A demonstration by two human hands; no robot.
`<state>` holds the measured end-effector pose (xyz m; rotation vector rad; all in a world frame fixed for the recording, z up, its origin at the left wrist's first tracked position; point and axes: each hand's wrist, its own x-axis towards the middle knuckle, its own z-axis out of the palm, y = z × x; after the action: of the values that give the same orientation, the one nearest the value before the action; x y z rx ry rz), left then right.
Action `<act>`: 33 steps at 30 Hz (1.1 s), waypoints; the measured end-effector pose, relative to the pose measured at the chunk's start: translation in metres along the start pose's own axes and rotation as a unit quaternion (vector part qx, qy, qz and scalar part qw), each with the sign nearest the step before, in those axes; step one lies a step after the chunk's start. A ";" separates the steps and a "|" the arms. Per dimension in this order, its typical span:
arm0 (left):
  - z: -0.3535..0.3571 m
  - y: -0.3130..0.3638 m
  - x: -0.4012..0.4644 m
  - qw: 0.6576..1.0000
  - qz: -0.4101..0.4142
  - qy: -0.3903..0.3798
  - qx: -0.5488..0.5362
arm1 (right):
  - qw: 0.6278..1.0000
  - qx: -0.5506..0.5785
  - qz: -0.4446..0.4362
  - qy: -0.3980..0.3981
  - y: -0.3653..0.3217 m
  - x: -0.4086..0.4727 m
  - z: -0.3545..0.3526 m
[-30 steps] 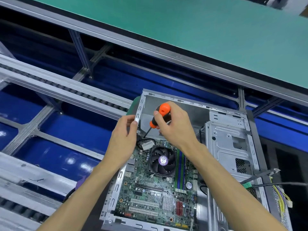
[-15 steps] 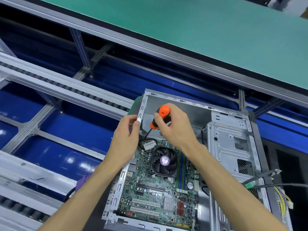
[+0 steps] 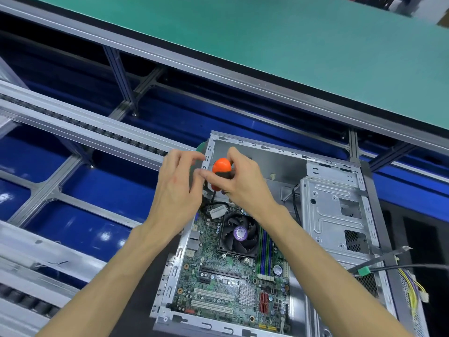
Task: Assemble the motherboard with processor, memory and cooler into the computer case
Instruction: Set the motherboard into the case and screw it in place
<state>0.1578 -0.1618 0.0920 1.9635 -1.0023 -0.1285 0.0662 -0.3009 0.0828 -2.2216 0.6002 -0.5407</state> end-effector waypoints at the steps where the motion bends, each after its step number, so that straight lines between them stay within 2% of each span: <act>1: -0.006 0.004 0.005 1.000 0.023 -0.005 -0.009 | 1.000 0.012 0.015 0.000 0.001 0.001 0.000; 3: -0.015 0.015 0.016 0.998 0.043 -0.032 -0.031 | 0.999 0.028 0.031 -0.007 0.004 0.002 0.000; 8: -0.016 0.038 0.041 0.984 0.079 -0.136 0.089 | 0.999 0.028 0.022 -0.029 0.006 0.000 -0.002; 10: -0.021 0.043 0.050 0.979 0.084 -0.163 0.085 | 0.995 0.076 0.037 -0.051 0.007 -0.001 -0.005; 12: -0.027 0.047 0.056 0.965 0.102 -0.225 0.088 | 0.988 0.130 0.040 -0.080 0.009 -0.005 -0.009; 15: -0.032 0.052 0.058 0.946 0.113 -0.293 0.076 | 0.985 0.133 0.031 -0.103 0.010 -0.008 -0.011; 21: -0.023 0.061 0.056 0.960 0.074 -0.199 0.180 | 0.983 0.148 0.051 -0.094 0.007 -0.007 -0.010; 26: -0.032 0.065 0.061 0.929 0.117 -0.293 0.191 | 0.972 0.180 0.061 -0.138 0.010 -0.008 -0.011; 28: -0.032 0.067 0.058 0.931 0.109 -0.287 0.197 | 0.973 0.182 0.057 -0.131 0.009 -0.006 -0.011; 31: -0.026 0.068 0.056 0.937 0.076 -0.230 0.250 | 0.975 0.179 0.058 -0.122 0.008 -0.005 -0.007; 33: -0.027 0.070 0.058 0.937 0.073 -0.227 0.255 | 0.972 0.183 0.062 -0.134 0.007 -0.006 -0.005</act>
<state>0.1666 -0.2026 0.1773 2.3732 -1.6081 -0.2700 0.0569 -0.3042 0.0799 -1.8527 0.4519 -0.2562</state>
